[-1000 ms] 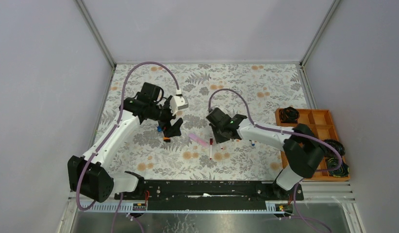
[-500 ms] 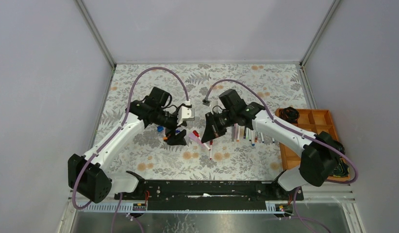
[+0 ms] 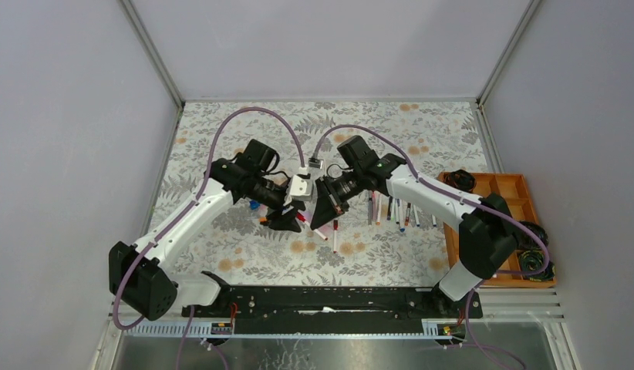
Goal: Open the pen caps
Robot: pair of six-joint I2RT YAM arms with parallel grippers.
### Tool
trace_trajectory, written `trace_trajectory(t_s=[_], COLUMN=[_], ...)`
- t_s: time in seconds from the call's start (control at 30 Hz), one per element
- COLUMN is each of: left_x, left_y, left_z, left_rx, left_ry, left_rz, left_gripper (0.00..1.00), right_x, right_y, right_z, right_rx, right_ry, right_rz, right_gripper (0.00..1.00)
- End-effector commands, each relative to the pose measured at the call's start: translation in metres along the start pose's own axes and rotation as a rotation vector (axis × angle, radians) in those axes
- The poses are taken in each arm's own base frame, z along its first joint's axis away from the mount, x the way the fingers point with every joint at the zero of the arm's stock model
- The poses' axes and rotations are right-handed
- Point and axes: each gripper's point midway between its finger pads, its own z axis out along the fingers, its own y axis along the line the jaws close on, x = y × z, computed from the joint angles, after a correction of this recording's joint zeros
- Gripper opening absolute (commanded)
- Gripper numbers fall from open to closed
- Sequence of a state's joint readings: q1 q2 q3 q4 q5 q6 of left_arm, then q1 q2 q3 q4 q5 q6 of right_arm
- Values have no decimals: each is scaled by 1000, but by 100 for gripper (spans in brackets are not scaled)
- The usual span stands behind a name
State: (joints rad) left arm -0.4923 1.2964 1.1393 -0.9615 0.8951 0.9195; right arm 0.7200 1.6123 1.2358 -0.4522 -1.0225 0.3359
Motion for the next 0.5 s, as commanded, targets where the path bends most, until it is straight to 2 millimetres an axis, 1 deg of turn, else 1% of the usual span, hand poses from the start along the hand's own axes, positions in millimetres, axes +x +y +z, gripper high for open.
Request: trace_trajectory(t_s=[0.0, 0.07, 0.1, 0.17, 0.23, 0.27, 0.37, 0.4, 0.47], left_x=[-13, -11, -8, -1, 3, 5, 8, 7, 3], left_y=[-12, -14, -14, -13, -12, -11, -8, -8, -7], left_z=[0, 1, 1, 1, 2, 2, 2, 2, 1], left_rx=[60, 68, 65, 61, 58, 54, 45, 43, 41], left_ry=[-16, -7, 7, 33, 54, 65, 82, 81, 76], left_rz=[58, 63, 66, 69, 67, 65, 69, 73, 82], left_gripper=[62, 50, 41, 28, 13, 9, 8, 7, 6], right_x=[-6, -7, -7, -8, -8, -8, -9, -9, -6], right_y=[13, 10, 9, 8, 7, 7, 6, 6, 6], right_z=[2, 3, 3, 4, 4, 4, 5, 6, 11], right_rx=[-58, -54, -52, -49, -49, -47, -48, -52, -57], right_ry=[33, 34, 34, 29, 29, 29, 23, 22, 33], right_rz=[0, 8, 10, 10, 16, 17, 25, 32, 42], right_gripper=[0, 0, 0, 0, 0, 0, 1, 12, 27])
